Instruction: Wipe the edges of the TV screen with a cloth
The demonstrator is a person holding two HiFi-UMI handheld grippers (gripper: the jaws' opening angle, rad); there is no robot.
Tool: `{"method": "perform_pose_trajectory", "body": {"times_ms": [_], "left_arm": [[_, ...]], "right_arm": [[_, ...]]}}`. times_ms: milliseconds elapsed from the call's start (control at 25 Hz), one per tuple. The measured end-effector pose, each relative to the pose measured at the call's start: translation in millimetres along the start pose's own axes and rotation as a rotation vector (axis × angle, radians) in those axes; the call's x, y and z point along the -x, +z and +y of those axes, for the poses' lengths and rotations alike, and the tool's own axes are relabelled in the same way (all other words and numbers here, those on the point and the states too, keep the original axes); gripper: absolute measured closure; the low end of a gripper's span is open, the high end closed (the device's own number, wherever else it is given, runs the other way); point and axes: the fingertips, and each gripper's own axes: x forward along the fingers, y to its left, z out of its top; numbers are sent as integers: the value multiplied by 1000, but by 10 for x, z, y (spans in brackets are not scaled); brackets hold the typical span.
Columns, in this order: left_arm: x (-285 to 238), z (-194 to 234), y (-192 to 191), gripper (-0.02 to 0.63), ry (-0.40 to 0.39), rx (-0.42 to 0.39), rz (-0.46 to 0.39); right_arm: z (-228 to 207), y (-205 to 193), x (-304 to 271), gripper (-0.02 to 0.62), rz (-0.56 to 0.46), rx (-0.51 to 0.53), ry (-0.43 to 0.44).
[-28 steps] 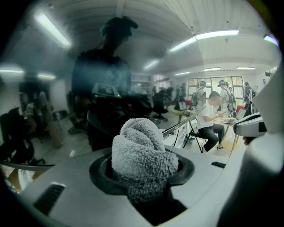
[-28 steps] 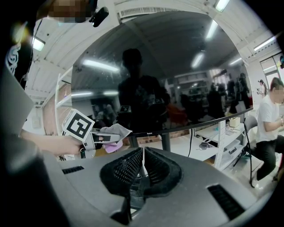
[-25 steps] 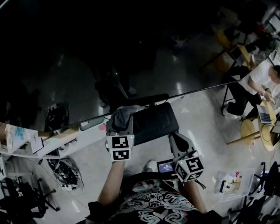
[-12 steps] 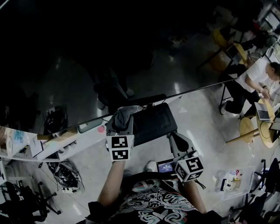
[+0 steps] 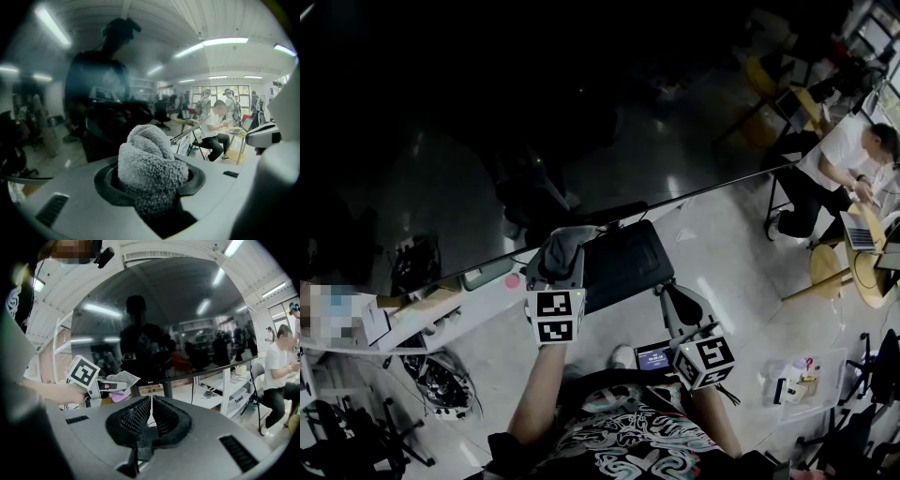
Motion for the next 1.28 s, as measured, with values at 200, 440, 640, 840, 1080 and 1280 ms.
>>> {"method": "perform_pose_trajectory", "body": {"times_ms": [200,440,640,840,1080,1280], "left_arm": [[-57,-74,28,410,-17,-1,-6],[-119,-185,77,410,-36,-9,-9],[-173,-294,110,410,-57,-17,-9],[-223,-368,131,410,-76,-23,-8],[-269,-430,154,410,-88,-29,-7],[-300,-498,174,410,-99,-38,-15]], "right_arm": [[-72,-9,33,560,-3,-7,-16],[-171,31,75,560,-9,-22,-36],[-281,0,152,560,-13,-30,-60],[-354,-9,196,560,-18,-41,-78],[-412,-8,259,560,-21,-42,-94],[-523,-10,374,560,-31,-47,-125]]}}
